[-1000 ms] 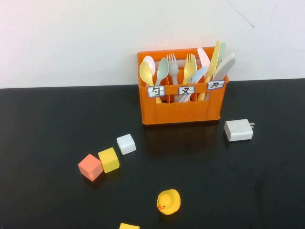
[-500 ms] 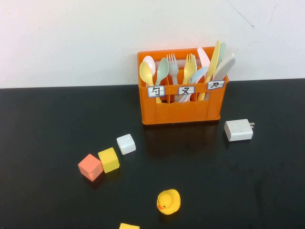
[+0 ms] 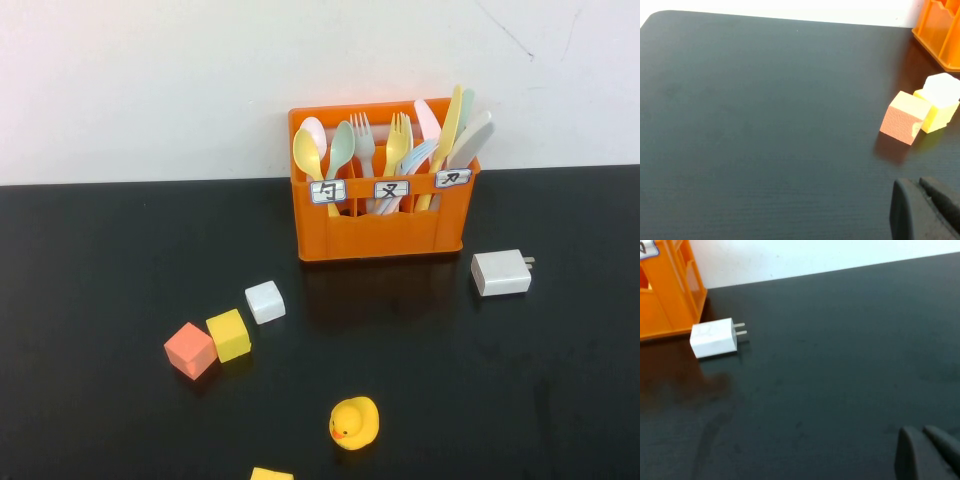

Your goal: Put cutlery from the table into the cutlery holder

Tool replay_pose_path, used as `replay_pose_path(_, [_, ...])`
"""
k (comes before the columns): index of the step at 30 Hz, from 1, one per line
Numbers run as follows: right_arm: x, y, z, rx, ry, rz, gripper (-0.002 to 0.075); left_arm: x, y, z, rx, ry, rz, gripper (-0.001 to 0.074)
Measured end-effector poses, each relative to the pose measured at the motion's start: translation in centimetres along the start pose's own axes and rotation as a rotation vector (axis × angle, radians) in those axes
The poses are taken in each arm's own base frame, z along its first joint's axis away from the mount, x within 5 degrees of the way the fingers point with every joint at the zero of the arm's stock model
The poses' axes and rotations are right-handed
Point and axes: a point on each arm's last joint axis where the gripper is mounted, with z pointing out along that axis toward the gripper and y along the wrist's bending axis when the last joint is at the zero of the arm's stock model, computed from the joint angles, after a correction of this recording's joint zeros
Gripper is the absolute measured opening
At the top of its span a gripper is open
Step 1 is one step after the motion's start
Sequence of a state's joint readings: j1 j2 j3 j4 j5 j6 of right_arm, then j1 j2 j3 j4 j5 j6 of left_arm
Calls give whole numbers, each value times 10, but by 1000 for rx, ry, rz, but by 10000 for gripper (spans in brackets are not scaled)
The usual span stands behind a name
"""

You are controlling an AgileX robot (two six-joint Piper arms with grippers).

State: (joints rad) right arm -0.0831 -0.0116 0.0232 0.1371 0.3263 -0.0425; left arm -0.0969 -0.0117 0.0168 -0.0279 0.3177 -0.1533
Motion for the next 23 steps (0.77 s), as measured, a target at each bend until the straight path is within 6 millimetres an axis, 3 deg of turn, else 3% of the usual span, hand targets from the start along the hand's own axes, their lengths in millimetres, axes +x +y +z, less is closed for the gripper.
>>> replay_pose_path(23, [0,-4,0,31,7,-166,-2,0,0,0,0,2,0,-1])
